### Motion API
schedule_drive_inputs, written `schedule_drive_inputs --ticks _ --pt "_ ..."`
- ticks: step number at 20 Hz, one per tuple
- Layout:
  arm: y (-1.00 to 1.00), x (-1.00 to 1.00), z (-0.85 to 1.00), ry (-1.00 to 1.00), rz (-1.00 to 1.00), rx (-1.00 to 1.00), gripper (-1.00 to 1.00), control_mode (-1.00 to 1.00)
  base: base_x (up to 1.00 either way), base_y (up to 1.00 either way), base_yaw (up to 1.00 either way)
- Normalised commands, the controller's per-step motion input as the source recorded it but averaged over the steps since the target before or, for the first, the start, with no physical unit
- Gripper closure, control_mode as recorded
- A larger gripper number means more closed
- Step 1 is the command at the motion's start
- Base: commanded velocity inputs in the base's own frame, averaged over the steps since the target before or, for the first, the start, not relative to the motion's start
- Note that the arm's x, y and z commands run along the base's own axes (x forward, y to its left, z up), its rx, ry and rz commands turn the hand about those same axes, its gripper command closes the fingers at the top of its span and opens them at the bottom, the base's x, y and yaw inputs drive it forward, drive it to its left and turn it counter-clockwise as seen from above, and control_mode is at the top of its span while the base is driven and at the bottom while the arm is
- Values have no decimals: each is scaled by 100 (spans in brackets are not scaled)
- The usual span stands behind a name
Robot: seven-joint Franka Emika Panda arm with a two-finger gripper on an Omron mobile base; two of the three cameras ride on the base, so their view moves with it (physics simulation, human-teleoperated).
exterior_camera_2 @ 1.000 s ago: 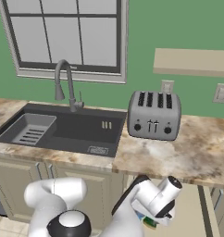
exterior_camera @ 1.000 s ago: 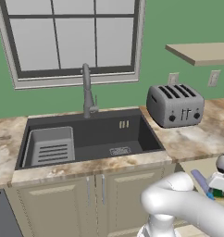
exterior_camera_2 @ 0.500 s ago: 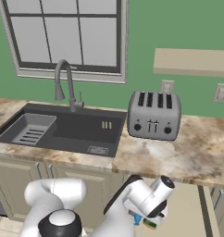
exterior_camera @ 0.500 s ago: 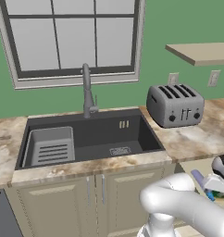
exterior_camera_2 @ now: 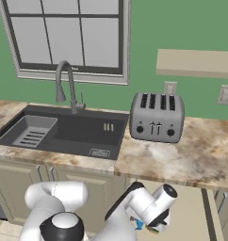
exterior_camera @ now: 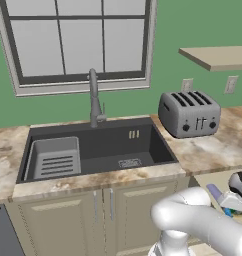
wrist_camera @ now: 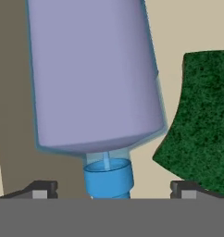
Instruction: Restock the sink supplies by placing the sponge and soap dispenser on the counter and next to the sink. Make sure the soap dispenser is upright.
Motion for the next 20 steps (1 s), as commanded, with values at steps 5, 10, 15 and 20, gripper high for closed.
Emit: schedule_drive_inputs --ticks 5,10,15,20 --pt "0 6 -7 -5 0 5 -100 -100 0 0 0" --pt "8 7 -7 -1 0 4 -100 -100 0 0 0" --pt "22 4 -3 0 0 2 -100 -100 0 0 0" --pt "22 1 0 -1 0 2 -100 -100 0 0 0"
